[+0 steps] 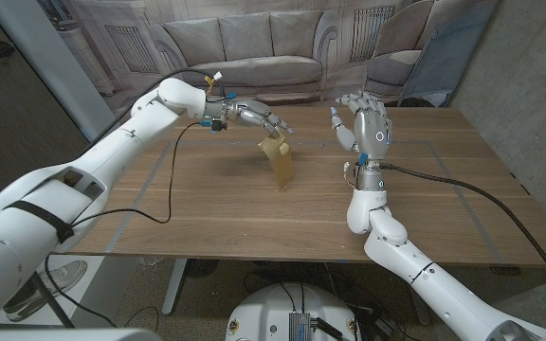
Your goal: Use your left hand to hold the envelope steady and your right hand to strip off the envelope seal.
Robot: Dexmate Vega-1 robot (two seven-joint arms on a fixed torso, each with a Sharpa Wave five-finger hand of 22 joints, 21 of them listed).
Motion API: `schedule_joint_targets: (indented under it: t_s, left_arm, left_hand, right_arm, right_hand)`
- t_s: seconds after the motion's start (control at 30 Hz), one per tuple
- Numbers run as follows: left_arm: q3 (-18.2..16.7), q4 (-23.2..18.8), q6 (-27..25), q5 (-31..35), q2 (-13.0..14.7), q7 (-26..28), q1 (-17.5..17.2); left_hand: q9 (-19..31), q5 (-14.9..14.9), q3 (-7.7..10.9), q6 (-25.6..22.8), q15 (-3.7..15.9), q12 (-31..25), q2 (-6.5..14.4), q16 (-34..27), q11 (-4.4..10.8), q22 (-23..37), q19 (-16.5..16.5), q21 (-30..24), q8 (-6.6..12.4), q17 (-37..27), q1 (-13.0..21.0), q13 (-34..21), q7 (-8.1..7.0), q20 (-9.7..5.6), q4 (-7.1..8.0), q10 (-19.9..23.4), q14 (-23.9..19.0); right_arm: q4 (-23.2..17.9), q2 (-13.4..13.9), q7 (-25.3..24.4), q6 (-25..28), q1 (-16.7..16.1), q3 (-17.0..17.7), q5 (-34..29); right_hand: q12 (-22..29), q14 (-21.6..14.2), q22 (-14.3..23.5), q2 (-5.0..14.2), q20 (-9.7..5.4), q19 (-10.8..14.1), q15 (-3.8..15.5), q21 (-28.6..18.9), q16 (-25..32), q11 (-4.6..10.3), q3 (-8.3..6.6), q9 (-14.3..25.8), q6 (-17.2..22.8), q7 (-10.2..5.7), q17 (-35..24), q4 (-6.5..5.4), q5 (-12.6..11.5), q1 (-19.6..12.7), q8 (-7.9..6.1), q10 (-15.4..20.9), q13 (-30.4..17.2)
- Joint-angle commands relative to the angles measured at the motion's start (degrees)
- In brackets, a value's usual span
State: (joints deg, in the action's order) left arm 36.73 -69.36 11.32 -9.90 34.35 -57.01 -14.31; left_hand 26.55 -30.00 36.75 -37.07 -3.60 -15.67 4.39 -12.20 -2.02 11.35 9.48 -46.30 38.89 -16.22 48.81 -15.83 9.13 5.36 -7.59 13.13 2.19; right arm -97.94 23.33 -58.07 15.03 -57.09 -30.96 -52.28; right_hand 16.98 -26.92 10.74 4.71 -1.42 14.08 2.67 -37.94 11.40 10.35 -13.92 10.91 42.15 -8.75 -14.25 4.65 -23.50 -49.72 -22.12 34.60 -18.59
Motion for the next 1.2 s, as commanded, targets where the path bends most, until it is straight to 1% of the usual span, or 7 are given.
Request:
schedule_joint_targets:
  t_s: [0.03, 0.23, 0.37, 0.47, 0.63, 0.83, 1.2]
  left_arm:
    - [0.20, -1.20, -0.75, -1.09, 1.60, -0.14, -0.21]
    - [-0.55, -0.47, 0.63, -2.52, 1.63, 0.11, -0.83]
    - [-0.69, -1.21, 0.63, -2.00, 2.38, 0.77, -0.97]
    - [-0.87, -0.47, 1.33, -2.67, 2.30, 0.20, -0.91]
    - [-1.08, 1.03, 2.14, -3.86, 1.87, -0.96, -0.55]
    - [-1.63, 1.80, 3.43, -4.48, 1.64, -0.52, -0.82]
    - [-2.74, 3.70, 6.28, -6.32, 1.19, -0.49, -1.79]
  left_hand:
    - [-1.72, 1.06, -0.61, 4.96, -0.70, 0.49, -0.22, 0.18, -0.84, 0.24, 1.52, -0.33, -3.46, -0.02, -1.41, -0.21, 0.63, 0.14, 0.27, -1.69, 1.05]
    - [-2.92, 1.90, -0.97, 7.75, -1.33, 0.89, -0.31, 0.47, -1.42, 0.28, 2.41, -0.29, -5.66, 0.06, -1.96, -0.30, 0.72, 0.15, 0.41, -3.31, 2.22]
    - [-4.17, 3.30, -1.86, 12.75, -2.32, 1.43, -0.77, 0.70, -2.66, 0.36, 3.52, -0.32, -8.87, 0.08, -3.04, -0.51, 1.04, 0.73, 0.72, -5.83, 4.03]
    - [-4.27, 3.68, -2.05, 13.41, -2.48, 1.57, -0.79, 0.77, -2.86, 0.37, 4.01, -0.24, -9.33, 0.06, -3.29, -0.56, 1.68, 0.71, 0.81, -6.52, 4.61]
    - [-4.54, 5.19, -3.12, 16.82, -3.15, 1.96, -0.97, 0.81, -3.57, 0.44, 5.00, -0.17, -11.24, -0.07, -4.63, -0.71, 1.58, 0.90, 1.52, -8.49, 6.07]
    - [-4.68, 6.34, -3.72, 19.21, -3.49, 2.29, -0.82, 0.64, -3.98, 0.49, 5.91, -0.05, -12.53, -0.17, -5.38, -0.83, 1.32, 1.15, 1.96, -10.08, 6.73]
    - [-4.78, 7.25, -4.15, 19.75, -3.64, 2.45, -0.70, 0.56, -4.21, 0.53, 6.52, -0.02, -12.99, -0.23, -5.92, -0.91, 0.18, 1.33, 2.24, -11.11, 7.35]
  right_arm:
    - [-0.91, -0.24, 1.79, 0.20, -0.40, 0.12, 0.30]
    - [-0.32, -0.72, 1.40, 0.69, -0.11, -0.37, -0.54]
    - [0.01, -0.95, 1.19, 0.23, 0.28, -0.56, -0.42]
    - [-0.21, -0.92, 1.75, 0.38, 0.21, -0.63, -0.36]
    - [0.68, -1.36, 1.44, 1.13, 0.58, -0.99, -0.96]
    - [1.22, -1.27, 1.01, 0.00, 1.18, -0.87, -0.06]
    - [-0.20, -2.70, 1.24, 4.46, 0.79, -1.83, -2.86]
  right_hand:
    - [-0.14, 0.19, 0.11, 0.15, 0.27, -0.42, 9.83, 0.16, 0.01, 0.02, 0.05, 0.06, -0.57, -0.05, -0.32, -0.40, 0.21, 0.58, 0.52, -0.57, 0.07]
    - [-0.14, 0.30, 0.10, 0.11, 0.36, -0.54, 9.78, 0.21, 0.03, -0.22, 0.09, 0.02, -0.50, 0.00, -0.34, -0.41, 0.25, 0.76, 0.73, -0.59, 0.12]
    - [-0.12, 0.29, 0.10, -0.02, 0.40, -0.57, 9.76, 0.24, 0.09, -0.36, 0.19, 0.00, -0.44, 0.00, -0.35, -0.44, 0.30, 1.00, 0.91, -0.55, 0.17]
    - [-0.15, 0.28, 0.09, -0.10, 0.37, -0.57, 9.76, 0.25, 0.12, -0.41, 0.26, -0.01, -0.39, 0.06, -0.35, -0.45, 0.34, 1.13, 1.00, -0.64, 0.19]
    - [-0.13, 0.29, 0.08, -0.32, 0.34, -0.58, 9.76, 0.27, 0.17, -0.55, 0.42, -0.04, -0.39, 0.18, -0.36, -0.49, 0.40, 1.46, 1.27, -0.60, 0.25]
    - [-0.14, 0.37, 0.07, -1.11, 0.46, -0.70, 9.58, 0.37, 0.23, -0.55, 1.11, -0.06, -0.43, 0.31, -0.38, -0.85, 0.65, 2.64, 1.69, -0.67, 0.32]
    - [-0.18, 0.54, 0.08, -1.74, 0.57, -0.83, 9.59, 0.47, 0.29, -0.93, 1.82, -0.06, -0.48, 0.45, -0.45, -1.34, 0.87, 4.04, 2.21, -0.86, 0.40]
